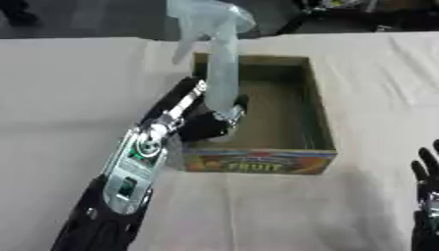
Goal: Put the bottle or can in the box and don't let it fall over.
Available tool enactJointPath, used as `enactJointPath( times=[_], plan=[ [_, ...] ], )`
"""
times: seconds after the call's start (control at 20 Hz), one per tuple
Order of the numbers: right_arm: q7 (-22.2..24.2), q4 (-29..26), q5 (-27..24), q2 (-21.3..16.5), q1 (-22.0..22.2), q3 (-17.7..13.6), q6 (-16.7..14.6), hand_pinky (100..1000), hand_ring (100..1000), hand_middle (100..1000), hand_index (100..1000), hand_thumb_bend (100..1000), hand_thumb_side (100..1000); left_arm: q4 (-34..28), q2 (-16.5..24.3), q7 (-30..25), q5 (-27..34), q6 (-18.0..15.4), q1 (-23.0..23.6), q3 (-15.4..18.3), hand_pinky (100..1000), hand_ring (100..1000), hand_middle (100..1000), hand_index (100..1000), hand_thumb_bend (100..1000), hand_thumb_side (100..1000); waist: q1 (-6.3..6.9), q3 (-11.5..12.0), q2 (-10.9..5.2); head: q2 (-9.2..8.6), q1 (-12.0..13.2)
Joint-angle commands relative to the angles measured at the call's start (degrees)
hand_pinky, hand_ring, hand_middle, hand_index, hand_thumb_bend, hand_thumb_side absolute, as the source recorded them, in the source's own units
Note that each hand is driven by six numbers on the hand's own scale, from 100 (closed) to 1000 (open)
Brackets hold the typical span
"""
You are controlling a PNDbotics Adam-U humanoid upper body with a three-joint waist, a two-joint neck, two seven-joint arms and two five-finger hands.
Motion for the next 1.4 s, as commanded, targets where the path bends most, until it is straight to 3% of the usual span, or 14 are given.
enactJointPath(
  times=[0.05, 0.15, 0.2, 0.35, 0.45, 0.55, 0.65, 0.8, 1.0, 1.05, 1.1, 1.15, 1.2, 1.4],
  plan=[
    [-0.35, -1.27, -0.21, -1.07, 0.25, -0.36, -0.05, 1000, 1000, 1000, 1000, 100, 679, -0.86, 0.60, 0.14, -1.01, -0.03, -0.62, 0.54, 1000, 1000, 1000, 1000, 100, 413, 0.10, 0.10, -1.55, 0.27, -0.35],
    [-0.39, -1.27, -0.29, -1.20, 0.35, -0.41, -0.10, 1000, 1000, 1000, 1000, 100, 679, -0.84, 0.62, 0.37, -0.69, -0.03, -0.42, 0.64, 1000, 1000, 1000, 1000, 100, 439, 0.19, 0.17, -1.66, 0.39, -0.48],
    [-0.41, -1.27, -0.33, -1.26, 0.41, -0.44, -0.13, 1000, 1000, 1000, 1000, 100, 679, -0.86, 0.60, 0.34, -0.05, -0.04, -0.31, 0.67, 1000, 1000, 1000, 1000, 100, 615, 0.24, 0.22, -1.72, 0.46, -0.53],
    [-0.42, -1.27, -0.40, -1.39, 0.57, -0.47, -0.19, 1000, 1000, 1000, 1000, 100, 679, -0.93, 0.77, -0.34, 1.80, 0.02, -0.36, 0.72, 1000, 1000, 1000, 1000, 100, 570, 0.34, 0.30, -1.88, 0.58, -0.53],
    [-0.40, -1.27, -0.44, -1.44, 0.65, -0.45, -0.23, 1000, 1000, 1000, 1000, 100, 679, -0.96, 1.07, 0.01, 1.39, 0.37, -0.61, 0.85, 1000, 1000, 1000, 1000, 100, 566, 0.38, 0.31, -1.95, 0.63, -0.44],
    [-0.40, -1.27, -0.50, -1.47, 0.67, -0.44, -0.28, 1000, 1000, 1000, 1000, 100, 679, -0.64, 1.03, 0.30, 0.60, 0.65, -0.64, 0.80, 1000, 1000, 1000, 1000, 100, 623, 0.41, 0.28, -1.96, 0.72, -0.28],
    [-0.42, -1.27, -0.55, -1.46, 0.67, -0.46, -0.26, 1000, 1000, 1000, 1000, 100, 679, -0.10, 0.88, 0.13, 0.61, 0.87, -0.52, 0.85, 1000, 1000, 1000, 1000, 100, 566, 0.41, 0.29, -1.95, 0.87, -0.28],
    [-0.39, -1.27, -0.52, -1.41, 0.66, -0.43, -0.23, 1000, 1000, 1000, 1000, 100, 680, 0.35, 0.95, 0.50, 0.25, 1.53, -0.52, 0.87, 1000, 1000, 1000, 1000, 100, 604, 0.40, 0.33, -1.93, 1.07, -0.37],
    [-0.46, -1.27, -0.47, -1.32, 0.66, -0.43, -0.21, 1000, 998, 1000, 1000, 100, 681, -0.09, 1.01, 1.09, -0.66, 2.21, -0.56, 0.52, 1000, 1000, 1000, 1000, 100, 565, 0.36, 0.37, -1.93, 1.40, -0.42],
    [-0.48, -1.27, -0.47, -1.32, 0.66, -0.43, -0.21, 1000, 998, 1000, 1000, 100, 681, -0.29, 1.03, 0.97, -0.67, 2.25, -0.52, 0.46, 1000, 1000, 1000, 1000, 100, 570, 0.36, 0.39, -1.93, 1.54, -0.43],
    [-0.50, -1.27, -0.46, -1.32, 0.66, -0.43, -0.21, 1000, 998, 1000, 1000, 100, 681, -0.47, 1.07, 0.78, -0.62, 2.31, -0.46, 0.43, 1000, 1000, 1000, 1000, 100, 648, 0.38, 0.41, -1.93, 1.69, -0.47],
    [-0.52, -1.27, -0.44, -1.32, 0.66, -0.44, -0.21, 1000, 998, 1000, 1000, 100, 681, -0.64, 1.12, 0.57, -0.55, 2.41, -0.37, 0.40, 1000, 1000, 1000, 1000, 100, 661, 0.39, 0.42, -1.93, 1.83, -0.51],
    [-0.55, -1.27, -0.43, -1.32, 0.66, -0.44, -0.21, 1000, 997, 1000, 1000, 100, 681, -0.81, 1.18, 0.47, -0.49, 2.56, -0.25, 0.43, 1000, 1000, 1000, 1000, 100, 584, 0.40, 0.45, -1.93, 1.96, -0.56],
    [-0.65, -1.27, -0.43, -1.38, 0.66, -0.46, -0.18, 1000, 996, 1000, 1000, 100, 681, -1.74, 1.39, 0.95, 0.12, 3.72, 0.37, 0.37, 1000, 1000, 1000, 1000, 100, 439, 0.48, 0.53, -1.96, 2.06, -0.67]
  ],
)
